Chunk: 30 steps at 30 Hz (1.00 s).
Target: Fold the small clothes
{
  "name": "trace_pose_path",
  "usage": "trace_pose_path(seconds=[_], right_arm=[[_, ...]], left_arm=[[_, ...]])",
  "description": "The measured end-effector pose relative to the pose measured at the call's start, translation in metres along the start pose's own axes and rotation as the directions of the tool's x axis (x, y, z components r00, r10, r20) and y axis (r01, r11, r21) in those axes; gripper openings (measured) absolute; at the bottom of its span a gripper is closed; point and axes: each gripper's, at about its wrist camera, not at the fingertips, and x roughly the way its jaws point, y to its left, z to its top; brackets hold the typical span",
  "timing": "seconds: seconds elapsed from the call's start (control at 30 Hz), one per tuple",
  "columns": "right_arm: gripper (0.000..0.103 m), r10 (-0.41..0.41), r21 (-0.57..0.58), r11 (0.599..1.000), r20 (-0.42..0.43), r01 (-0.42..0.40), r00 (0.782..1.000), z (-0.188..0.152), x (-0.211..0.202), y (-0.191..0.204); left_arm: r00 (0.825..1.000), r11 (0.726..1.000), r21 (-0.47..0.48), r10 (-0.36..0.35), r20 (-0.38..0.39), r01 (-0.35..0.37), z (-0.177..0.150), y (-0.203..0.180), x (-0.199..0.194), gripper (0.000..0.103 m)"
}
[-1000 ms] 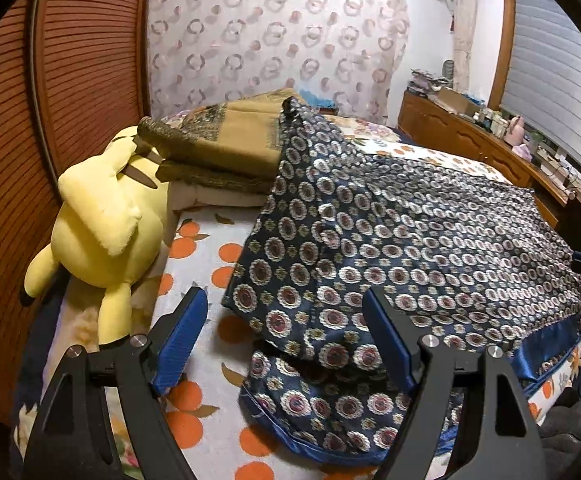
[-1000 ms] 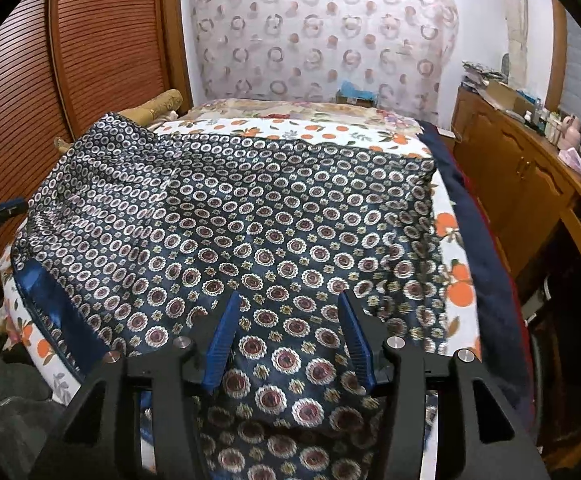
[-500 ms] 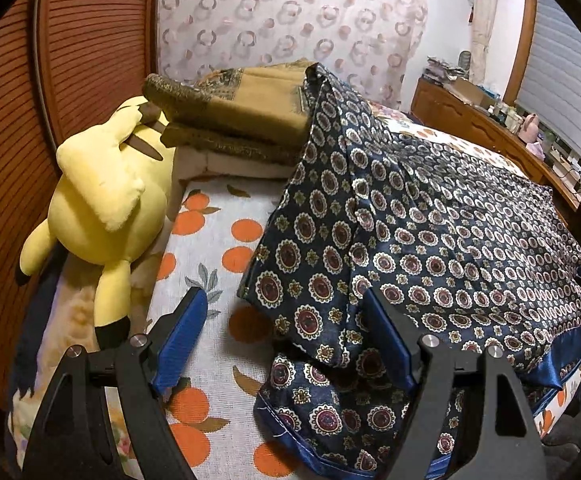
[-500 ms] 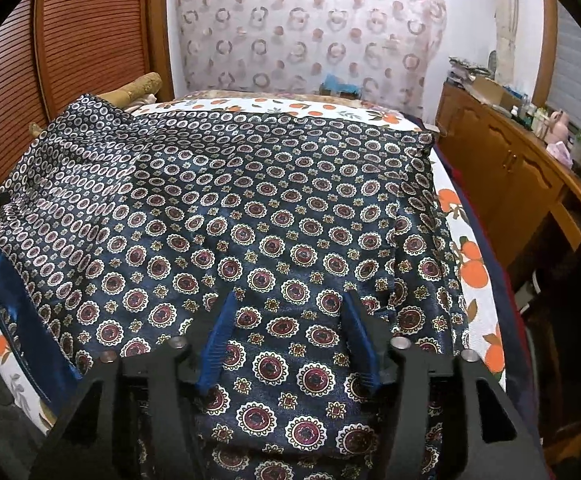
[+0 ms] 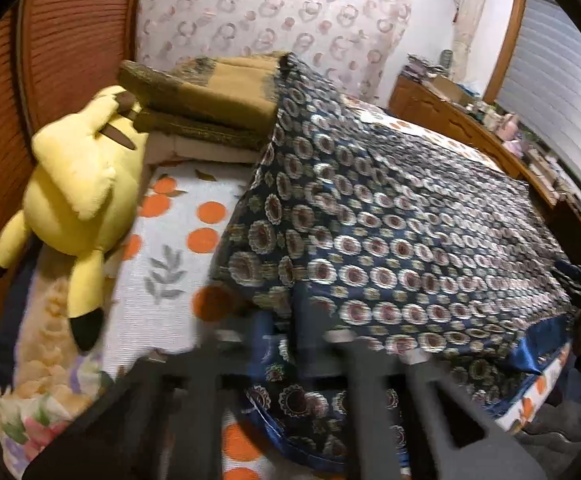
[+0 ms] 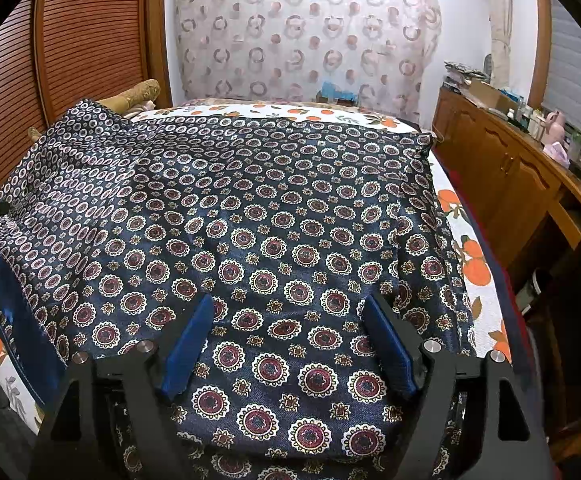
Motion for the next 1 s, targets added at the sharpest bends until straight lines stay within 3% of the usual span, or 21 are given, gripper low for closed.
trace_pose_path(seconds=[0.2, 0.3, 0.4, 0.47, 0.53, 0.73, 1.0], right_arm=[[0.079, 0.005, -0.004, 1.000, -0.005, -0.005, 1.000, 0.001, -0.001, 0.001], [0.079, 0.015, 0.007, 1.000, -0.017, -0.015, 1.000, 0.003, -0.003, -0.002], [0.079, 0.031, 0.038, 0.999, -0.013, -0.031, 0.999, 0.005, -0.007, -0.010], [0.079, 0.022, 0.050, 0.999, -0.005, -0.022, 1.000, 0.005, -0.011, -0.016], [0.079, 0.018, 0.060, 0.998, 0.004, -0.018, 1.000, 0.006, -0.015, -0.022], [0.079, 0.005, 0.099, 0.995, 0.031, -0.008, 1.000, 0.006, -0.028, -0.039], [0.079, 0.007, 0.123, 0.992, 0.043, -0.012, 0.999, -0.002, -0.036, -0.054]], left_arm=[[0.995, 0.999, 0.030, -0.040, 0.087, 0.038, 0.014, -0.017, -0.021, 0.004], [0.986, 0.994, 0.028, -0.106, 0.127, 0.103, 0.029, -0.028, -0.033, 0.004], [0.979, 0.993, 0.067, -0.111, 0.169, 0.101, 0.044, -0.044, -0.042, 0.004], [0.970, 0.986, 0.090, -0.156, 0.185, 0.141, 0.056, -0.057, -0.044, 0.004], [0.961, 0.975, 0.106, -0.210, 0.182, 0.193, 0.070, -0.068, -0.042, 0.004], [0.943, 0.944, 0.245, -0.272, 0.194, 0.222, 0.112, -0.124, -0.037, 0.004], [0.905, 0.889, 0.323, -0.392, 0.164, 0.326, 0.136, -0.186, -0.031, 0.004]])
